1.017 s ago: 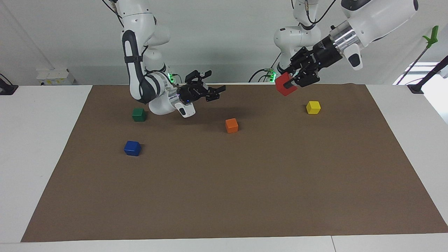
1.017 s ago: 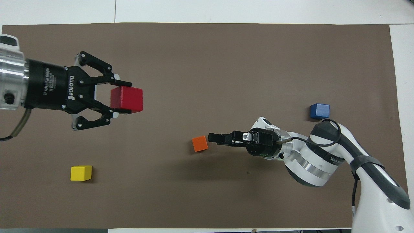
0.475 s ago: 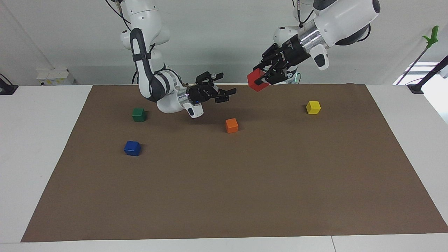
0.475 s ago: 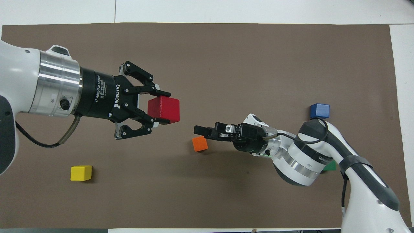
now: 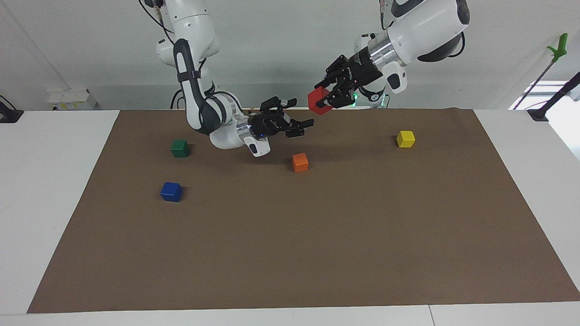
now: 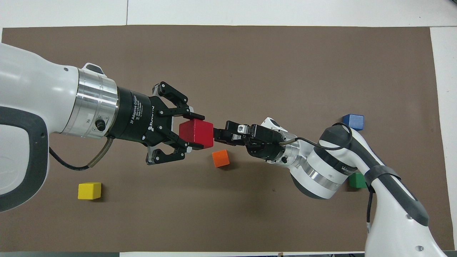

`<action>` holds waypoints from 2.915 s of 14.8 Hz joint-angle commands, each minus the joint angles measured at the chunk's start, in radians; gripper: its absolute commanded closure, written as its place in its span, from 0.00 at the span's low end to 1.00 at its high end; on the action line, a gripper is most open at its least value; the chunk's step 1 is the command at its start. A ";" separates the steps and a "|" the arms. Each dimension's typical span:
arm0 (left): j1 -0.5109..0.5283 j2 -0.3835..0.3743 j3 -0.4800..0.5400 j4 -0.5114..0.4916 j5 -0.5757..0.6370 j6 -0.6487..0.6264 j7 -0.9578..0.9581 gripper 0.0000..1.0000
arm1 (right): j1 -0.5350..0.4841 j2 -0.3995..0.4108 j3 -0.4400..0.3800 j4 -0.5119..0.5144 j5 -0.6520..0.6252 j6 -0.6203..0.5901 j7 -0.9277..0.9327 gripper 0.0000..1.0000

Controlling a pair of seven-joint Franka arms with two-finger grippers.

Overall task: Transfer red block to right arm and stack on blue block
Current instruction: 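Carry the red cube toward the right gripper while the right gripper approaches, then close the right gripper on the red cube and open the left gripper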

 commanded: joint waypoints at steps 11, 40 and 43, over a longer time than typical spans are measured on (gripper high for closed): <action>-0.057 -0.034 0.014 -0.045 -0.019 0.066 -0.051 1.00 | 0.036 0.023 0.020 0.066 0.111 0.029 0.058 0.01; -0.046 -0.064 0.022 -0.028 0.068 0.012 -0.032 0.00 | 0.033 0.023 0.020 0.077 0.108 0.035 0.086 1.00; -0.014 -0.116 0.064 -0.022 0.068 -0.092 -0.006 0.00 | 0.019 0.023 0.018 0.078 0.096 0.037 0.092 1.00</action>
